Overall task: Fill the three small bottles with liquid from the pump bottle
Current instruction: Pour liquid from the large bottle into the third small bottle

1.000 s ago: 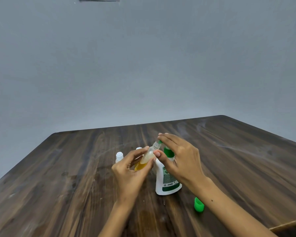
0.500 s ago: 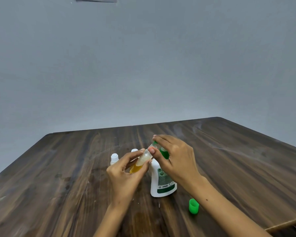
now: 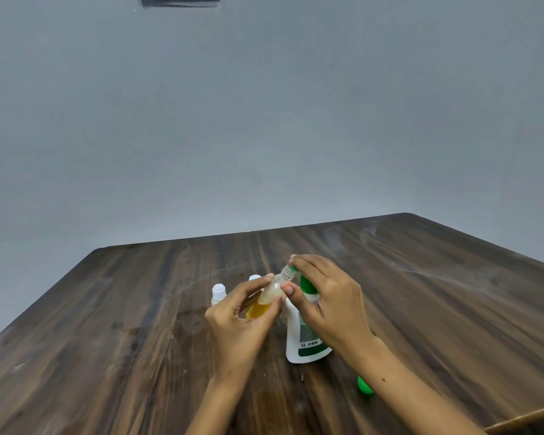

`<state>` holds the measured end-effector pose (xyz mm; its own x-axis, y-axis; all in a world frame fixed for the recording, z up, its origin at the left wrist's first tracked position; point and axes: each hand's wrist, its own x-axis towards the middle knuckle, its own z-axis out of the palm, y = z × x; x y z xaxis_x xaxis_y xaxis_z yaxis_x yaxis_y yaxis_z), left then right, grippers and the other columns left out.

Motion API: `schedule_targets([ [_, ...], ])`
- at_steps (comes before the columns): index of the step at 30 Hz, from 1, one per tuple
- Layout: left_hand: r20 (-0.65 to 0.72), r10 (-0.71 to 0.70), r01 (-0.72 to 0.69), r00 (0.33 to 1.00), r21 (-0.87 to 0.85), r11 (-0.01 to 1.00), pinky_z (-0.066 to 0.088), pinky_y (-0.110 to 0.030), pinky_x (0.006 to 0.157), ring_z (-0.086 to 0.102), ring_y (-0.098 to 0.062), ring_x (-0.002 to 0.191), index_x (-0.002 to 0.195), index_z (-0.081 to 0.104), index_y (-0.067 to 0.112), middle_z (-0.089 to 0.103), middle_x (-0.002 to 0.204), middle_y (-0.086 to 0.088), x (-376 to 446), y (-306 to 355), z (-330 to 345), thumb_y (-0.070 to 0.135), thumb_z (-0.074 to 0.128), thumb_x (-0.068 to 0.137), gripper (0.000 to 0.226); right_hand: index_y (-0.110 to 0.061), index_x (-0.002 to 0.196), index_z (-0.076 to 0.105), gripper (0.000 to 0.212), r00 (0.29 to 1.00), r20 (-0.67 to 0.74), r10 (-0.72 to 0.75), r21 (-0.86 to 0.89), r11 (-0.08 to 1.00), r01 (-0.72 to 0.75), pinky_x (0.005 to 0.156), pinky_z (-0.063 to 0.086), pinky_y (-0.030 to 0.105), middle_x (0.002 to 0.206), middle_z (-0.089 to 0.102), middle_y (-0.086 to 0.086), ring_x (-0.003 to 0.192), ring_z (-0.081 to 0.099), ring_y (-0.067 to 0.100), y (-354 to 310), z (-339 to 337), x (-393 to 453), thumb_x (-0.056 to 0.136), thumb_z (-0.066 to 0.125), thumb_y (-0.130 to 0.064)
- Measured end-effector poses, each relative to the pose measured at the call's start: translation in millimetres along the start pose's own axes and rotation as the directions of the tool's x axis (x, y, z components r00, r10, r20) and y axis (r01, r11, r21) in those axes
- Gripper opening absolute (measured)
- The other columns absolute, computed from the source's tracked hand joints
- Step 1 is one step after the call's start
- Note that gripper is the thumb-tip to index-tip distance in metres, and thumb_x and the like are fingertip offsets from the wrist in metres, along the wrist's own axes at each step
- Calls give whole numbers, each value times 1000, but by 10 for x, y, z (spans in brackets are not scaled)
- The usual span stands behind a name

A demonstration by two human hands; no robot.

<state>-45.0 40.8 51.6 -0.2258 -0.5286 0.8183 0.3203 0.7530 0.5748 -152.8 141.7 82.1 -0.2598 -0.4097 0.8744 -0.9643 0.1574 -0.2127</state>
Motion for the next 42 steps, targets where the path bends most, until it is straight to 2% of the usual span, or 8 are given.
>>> schedule_targets([
  [6, 7, -7, 7, 1000, -33, 999, 56, -17, 79, 71, -3, 90, 98, 76, 8, 75, 95, 6, -3, 45, -15, 24, 78, 71, 32, -12, 116, 67, 71, 999, 35, -15, 14, 1000, 15, 92, 44, 24, 121, 65, 1, 113, 59, 14, -6, -36, 52, 93, 27, -66],
  [14, 11, 5, -5, 1000, -6, 1000, 53, -12, 77, 71, -1, 88, 96, 76, 6, 75, 93, 5, -9, 39, 0, 18, 79, 71, 28, -11, 107, 71, 70, 1000, -10, 25, 6, 1000, -25, 78, 51, 23, 110, 69, 0, 100, 64, 13, -8, 23, -15, 92, 31, -67],
  [19, 5, -22, 22, 1000, -17, 1000, 53, -12, 76, 70, 0, 87, 96, 72, 19, 74, 93, 11, -30, 47, 9, 5, 84, 70, 32, -12, 104, 72, 70, 999, -32, -6, -8, 1000, 6, 77, 44, 17, 106, 70, -1, 96, 64, 12, -29, -33, 85, 92, 30, -66],
  [25, 7, -10, 10, 1000, -1, 1000, 55, -14, 77, 71, -3, 88, 97, 76, 7, 75, 94, 3, -22, -2, 17, 7, 83, 70, 28, -11, 105, 72, 71, 999, -44, 13, 11, 1000, -12, 76, 47, 19, 106, 70, 1, 95, 66, 15, 28, 60, -28, 93, 28, -65],
  [31, -4, -47, 47, 999, -35, 998, 56, -17, 75, 72, -4, 87, 95, 74, 17, 76, 89, 9, -41, 5, 30, -3, 86, 66, 37, -11, 101, 73, 77, 997, -78, -22, 6, 1000, 22, 78, 43, 20, 102, 72, 1, 91, 66, 16, 4, -2, 107, 94, 18, -66],
  [37, -7, 8, -8, 1000, -10, 1000, 55, -14, 75, 72, -3, 87, 96, 75, 9, 75, 92, 5, -27, -26, 31, 1, 85, 67, 31, -12, 105, 72, 75, 998, -63, -6, 13, 1000, 7, 74, 49, 22, 107, 70, 0, 95, 66, 15, 76, 93, -29, 95, 21, -65],
  [40, -14, -2, 2, 1000, -21, 1000, 56, -16, 75, 72, -4, 85, 94, 76, 9, 75, 91, 5, -28, -26, 31, 4, 84, 68, 28, -12, 106, 72, 75, 997, -69, -42, -1, 999, 42, 80, 47, 21, 109, 70, 0, 99, 65, 16, 70, 61, 40, 95, 21, -65],
  [42, -15, -3, 2, 1000, -30, 1000, 58, -20, 75, 73, -6, 86, 94, 76, 7, 76, 91, 4, -22, -23, 25, 13, 82, 69, 26, -11, 107, 72, 75, 995, -67, -75, -16, 997, 74, 85, 48, 26, 111, 70, 2, 104, 65, 17, 67, 38, 79, 95, 21, -65],
])
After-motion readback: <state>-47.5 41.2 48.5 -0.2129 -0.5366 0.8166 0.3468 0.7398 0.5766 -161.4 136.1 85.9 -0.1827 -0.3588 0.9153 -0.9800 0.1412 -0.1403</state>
